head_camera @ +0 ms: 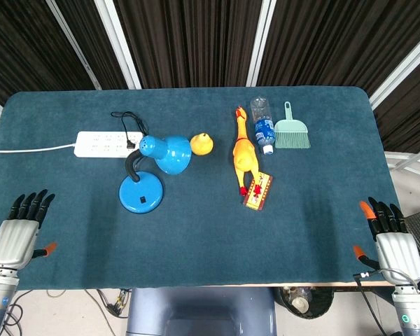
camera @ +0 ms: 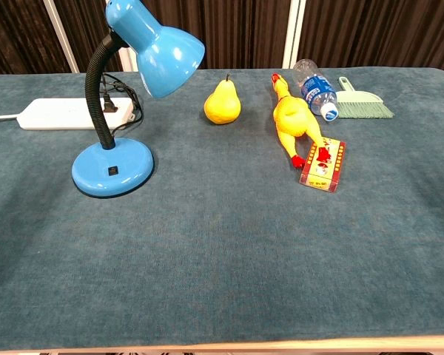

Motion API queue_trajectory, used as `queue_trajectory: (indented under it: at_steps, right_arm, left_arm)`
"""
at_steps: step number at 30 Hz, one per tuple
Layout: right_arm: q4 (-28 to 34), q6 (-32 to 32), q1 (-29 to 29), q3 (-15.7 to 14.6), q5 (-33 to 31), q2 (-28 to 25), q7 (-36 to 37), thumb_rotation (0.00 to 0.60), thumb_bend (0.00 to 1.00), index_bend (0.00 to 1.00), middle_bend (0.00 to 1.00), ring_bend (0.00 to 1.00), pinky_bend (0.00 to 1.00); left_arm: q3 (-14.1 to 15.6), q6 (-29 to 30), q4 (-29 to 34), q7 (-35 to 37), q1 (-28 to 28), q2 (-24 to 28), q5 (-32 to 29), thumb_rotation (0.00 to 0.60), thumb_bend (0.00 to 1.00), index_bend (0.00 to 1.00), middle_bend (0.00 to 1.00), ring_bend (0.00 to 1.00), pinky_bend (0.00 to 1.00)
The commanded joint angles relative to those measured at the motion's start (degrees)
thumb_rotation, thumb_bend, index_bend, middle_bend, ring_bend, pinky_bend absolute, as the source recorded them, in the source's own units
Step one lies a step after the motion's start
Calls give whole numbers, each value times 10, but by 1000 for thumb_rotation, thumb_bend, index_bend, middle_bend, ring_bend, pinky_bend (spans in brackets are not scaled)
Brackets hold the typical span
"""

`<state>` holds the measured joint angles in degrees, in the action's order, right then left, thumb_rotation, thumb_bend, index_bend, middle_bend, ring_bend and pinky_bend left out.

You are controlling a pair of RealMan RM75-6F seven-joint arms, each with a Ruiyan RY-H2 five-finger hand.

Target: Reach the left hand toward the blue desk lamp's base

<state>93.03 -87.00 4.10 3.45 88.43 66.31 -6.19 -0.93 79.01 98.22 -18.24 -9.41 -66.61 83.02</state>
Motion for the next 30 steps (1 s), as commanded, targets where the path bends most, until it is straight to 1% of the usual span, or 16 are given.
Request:
queue_trajectory:
  at_steps: [1, 2, 3, 6, 8, 10, 11, 13, 14, 16, 17, 20, 25, 30]
  right_arm:
    - [0, 1, 0, 0, -1, 0, 1, 600, 288, 0, 0, 0, 14]
    - [0, 1, 1, 1, -1, 0, 1, 600, 289, 0, 0, 0, 14]
    - [0, 2, 1, 1, -1, 0, 2, 600, 289, 0, 0, 0, 15]
    - [1, 2, 1, 1, -1, 0, 3, 600, 289, 0, 0, 0, 14]
    - [1, 1, 1, 2, -2, 0, 5, 600, 288, 0, 0, 0, 15]
    - [1, 2, 1, 2, -3, 0, 6, 600, 288, 0, 0, 0, 15]
    - [1, 2, 1, 2, -3, 0, 7, 600, 288, 0, 0, 0, 15]
    - [1, 2, 1, 3, -4, 0, 9, 600, 288, 0, 0, 0, 14]
    - [1, 3, 2, 3, -5, -1, 10, 600, 288, 0, 0, 0, 14]
    - [1, 3, 2, 4, -5, -1, 12, 600, 288, 0, 0, 0, 15]
    - [0, 3, 2, 4, -6, -1, 13, 600, 288, 0, 0, 0, 14]
    - [0, 4, 2, 4, -8, -1, 16, 600, 288, 0, 0, 0, 15]
    - [-1, 7, 3, 5, -9, 0, 17, 600, 288, 0, 0, 0, 14]
    - [-1, 9, 4, 6, -13, 0, 18, 600, 288, 0, 0, 0, 14]
  left_arm:
    - [-5, -13, 9, -28, -16, -2, 7, 600, 146, 0, 367, 437, 577]
    - [-7, -19, 14, -37, -21, -2, 8, 600, 217, 0, 527, 588, 717]
    - [-9, -29, 20, -47, -29, -2, 6, 600, 280, 0, 643, 689, 796]
    - [-17, -93, 68, -88, -62, 2, -36, 600, 423, 8, 814, 839, 910]
    - [-26, -133, 96, -115, -85, 0, -74, 600, 481, 37, 878, 896, 954]
    - [-33, -158, 110, -143, -103, -6, -106, 600, 518, 57, 920, 932, 983]
    - [-38, -173, 116, -167, -117, -14, -133, 600, 536, 60, 938, 949, 994]
    - [-42, -189, 121, -198, -134, -26, -171, 600, 556, 65, 959, 968, 1000]
    - [-45, -197, 123, -219, -145, -35, -200, 600, 567, 68, 966, 974, 1000]
    - [-49, -203, 125, -244, -160, -48, -237, 600, 578, 69, 972, 979, 1000]
    - [-51, -202, 124, -262, -170, -58, -260, 600, 581, 70, 973, 980, 1000]
    - [-56, -198, 116, -299, -194, -82, -304, 600, 582, 70, 973, 980, 1000]
    - [-64, -194, 94, -339, -232, -122, -376, 600, 582, 70, 973, 980, 1000]
    - [-68, -194, 67, -365, -266, -154, -433, 600, 582, 70, 973, 980, 1000]
